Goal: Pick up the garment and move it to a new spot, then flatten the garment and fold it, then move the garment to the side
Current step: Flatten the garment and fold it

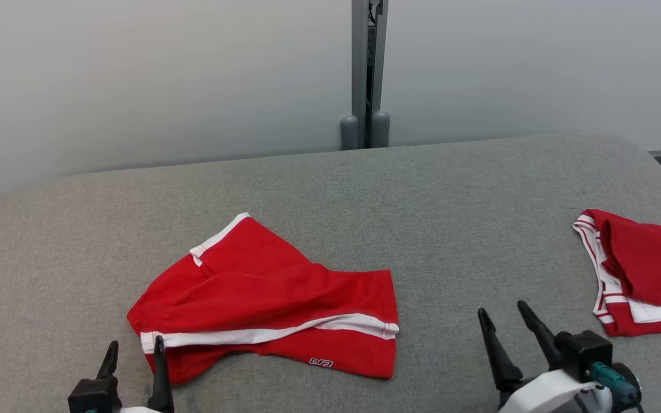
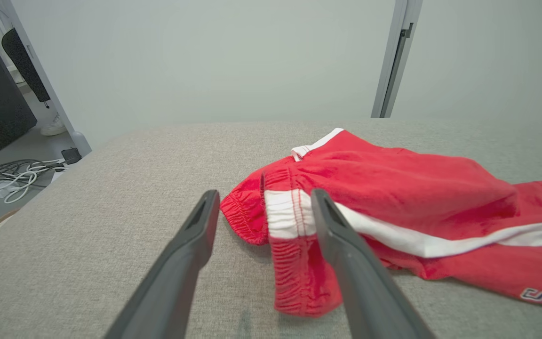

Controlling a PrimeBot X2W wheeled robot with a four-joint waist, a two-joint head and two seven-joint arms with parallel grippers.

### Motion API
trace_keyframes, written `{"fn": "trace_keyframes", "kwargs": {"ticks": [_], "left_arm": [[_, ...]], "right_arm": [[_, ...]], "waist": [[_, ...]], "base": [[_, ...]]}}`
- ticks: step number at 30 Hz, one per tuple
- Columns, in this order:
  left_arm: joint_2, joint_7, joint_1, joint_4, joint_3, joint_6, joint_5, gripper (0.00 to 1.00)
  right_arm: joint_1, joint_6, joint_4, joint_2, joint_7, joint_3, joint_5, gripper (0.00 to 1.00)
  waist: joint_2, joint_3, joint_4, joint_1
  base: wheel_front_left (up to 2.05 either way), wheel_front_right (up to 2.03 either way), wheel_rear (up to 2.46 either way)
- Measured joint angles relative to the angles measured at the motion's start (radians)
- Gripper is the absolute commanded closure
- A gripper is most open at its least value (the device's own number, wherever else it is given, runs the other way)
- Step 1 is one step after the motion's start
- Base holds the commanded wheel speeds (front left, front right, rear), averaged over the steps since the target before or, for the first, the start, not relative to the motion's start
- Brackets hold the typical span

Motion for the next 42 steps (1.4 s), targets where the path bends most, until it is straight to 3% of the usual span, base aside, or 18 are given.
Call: {"fn": "trace_keyframes", "kwargs": {"ticks": [14, 24, 32, 35, 36, 40, 42], "left_arm": [[-0.001, 0.0, -0.049, 0.003, -0.058, -0.013, -0.022, 0.0], [-0.001, 0.0, -0.065, -0.008, -0.075, -0.016, -0.025, 0.0], [-0.001, 0.0, -0.07, -0.011, -0.08, -0.012, -0.04, 0.0], [-0.002, 0.0, -0.081, -0.014, -0.085, -0.012, -0.044, 0.0], [-0.001, 0.0, -0.083, -0.015, -0.086, -0.012, -0.044, 0.0], [-0.001, 0.0, -0.084, -0.016, -0.087, -0.012, -0.046, 0.0], [-0.001, 0.0, -0.084, -0.016, -0.087, -0.011, -0.049, 0.0]], "right_arm": [[-0.092, 0.0, 0.176, 0.001, 0.0, 0.183, 0.127, 0.0], [-0.135, 0.0, 0.263, 0.001, 0.0, 0.207, 0.173, 0.0], [-0.14, 0.0, 0.269, 0.001, 0.0, 0.222, 0.185, 0.0], [-0.144, 0.0, 0.262, 0.001, 0.0, 0.227, 0.186, 0.27], [-0.144, 0.0, 0.26, 0.001, 0.0, 0.226, 0.186, 0.46], [-0.144, 0.0, 0.257, 0.001, 0.0, 0.221, 0.185, 0.69], [-0.145, 0.0, 0.246, 0.001, 0.0, 0.214, 0.175, 0.92]], "waist": [[0.0, 0.072, 0.121, 0.0], [0.0, 0.128, 0.193, 0.0], [0.0, 0.139, 0.198, 0.0], [0.0, 0.145, 0.197, 0.0], [0.0, 0.147, 0.198, 0.0], [0.0, 0.15, 0.199, 0.0], [0.0, 0.151, 0.197, 0.0]], "base": [[0.0, 0.0, 0.0], [0.0, 0.0, 0.0], [0.0, 0.0, 0.0], [0.0, 0.0, 0.0], [0.0, 0.0, 0.0], [0.0, 0.0, 0.0], [0.0, 0.0, 0.0]]}}
